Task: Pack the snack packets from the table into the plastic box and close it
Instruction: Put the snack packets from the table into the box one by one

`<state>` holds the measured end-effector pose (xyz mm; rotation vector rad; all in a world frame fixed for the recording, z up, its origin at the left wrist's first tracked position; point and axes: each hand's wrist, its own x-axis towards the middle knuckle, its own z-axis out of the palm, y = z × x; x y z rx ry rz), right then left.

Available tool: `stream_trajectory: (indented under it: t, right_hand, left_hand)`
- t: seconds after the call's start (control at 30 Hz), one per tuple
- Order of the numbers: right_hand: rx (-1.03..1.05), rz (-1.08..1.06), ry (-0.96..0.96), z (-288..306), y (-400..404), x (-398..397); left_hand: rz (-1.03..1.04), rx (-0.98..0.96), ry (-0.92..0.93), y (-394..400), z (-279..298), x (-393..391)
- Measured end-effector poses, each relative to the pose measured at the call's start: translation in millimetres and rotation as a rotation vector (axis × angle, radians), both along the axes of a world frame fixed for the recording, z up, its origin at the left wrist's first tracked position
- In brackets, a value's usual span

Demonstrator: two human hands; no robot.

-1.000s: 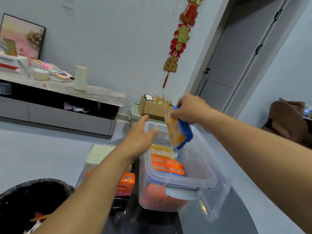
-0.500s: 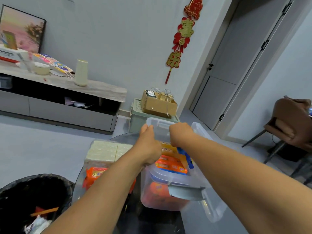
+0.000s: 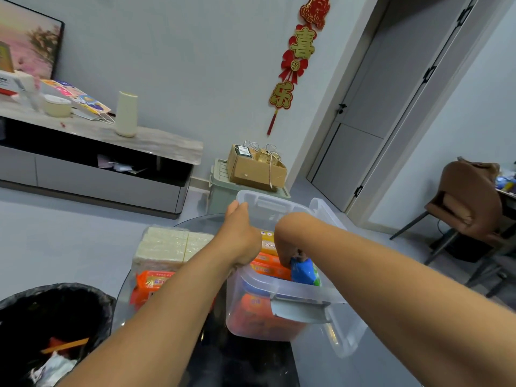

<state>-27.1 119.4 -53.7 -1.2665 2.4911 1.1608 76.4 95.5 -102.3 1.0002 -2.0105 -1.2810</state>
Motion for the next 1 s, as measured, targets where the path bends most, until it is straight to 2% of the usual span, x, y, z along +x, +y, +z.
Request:
stream_trajectory:
  t: [0.17,0.3,0.37,0.5,0.57,0.63,0.67,0.73,0.8,0.83,0.9,1.0]
  right_hand:
    - [-0.086,-0.363,-0.2,-18.9,0.3,-31.5]
    - [-0.304,-0.419,-0.286,-39.3,-3.3,-44.5]
    - [-0.33,-0.389,-0.305,-40.1,0.8,-42.2]
    - [-0.344,-0.05,-0.128,-31.0,12.4,-41.5]
    - [-0.279,-0.061,-0.166,-26.3,15.1,-40.8]
    - [-0.267,-0.122,-0.218,-18.9,14.7,-36.9]
    - [-0.334,-0.076,-0.203,-13.0,12.8,-33.4]
    - [-0.632,0.137,-0.139,0.3,6.4,-19.4]
    - [-0.936,0.278,-0.238,8.9,-1.9,0.5]
    - [-1.0,0.315,-0.326,11.8,-4.8,12.7]
    - [-0.979,0.387,-0.427,14.4,-8.5,35.5]
    - [-0.926,0.522,-0.431,10.1,-10.5,64.3]
  left_hand:
    - [-0.016,0.006,-0.025,-3.1,-1.6,-0.2]
    - [-0.026,0.015,-0.029,-4.2,-3.2,-1.5]
    - [-0.024,0.03,-0.008,-5.6,-5.0,-2.1]
    - [-0.043,0.119,0.098,-9.6,-7.9,3.4]
    - [-0.042,0.22,0.187,-16.2,-6.8,14.6]
    - [-0.007,0.231,0.222,-27.4,-0.7,31.7]
    - [0.021,0.219,0.222,-35.7,1.4,40.2]
    - [0.046,0.23,0.244,-48.7,6.5,56.9]
    - [0.039,0.262,0.289,-56.4,11.5,67.3]
    - [0.039,0.277,0.316,-57.6,14.3,71.6]
    - [0.059,0.295,0.338,-59.0,16.5,79.9]
    - [0.135,0.254,0.275,-65.7,7.3,92.1]
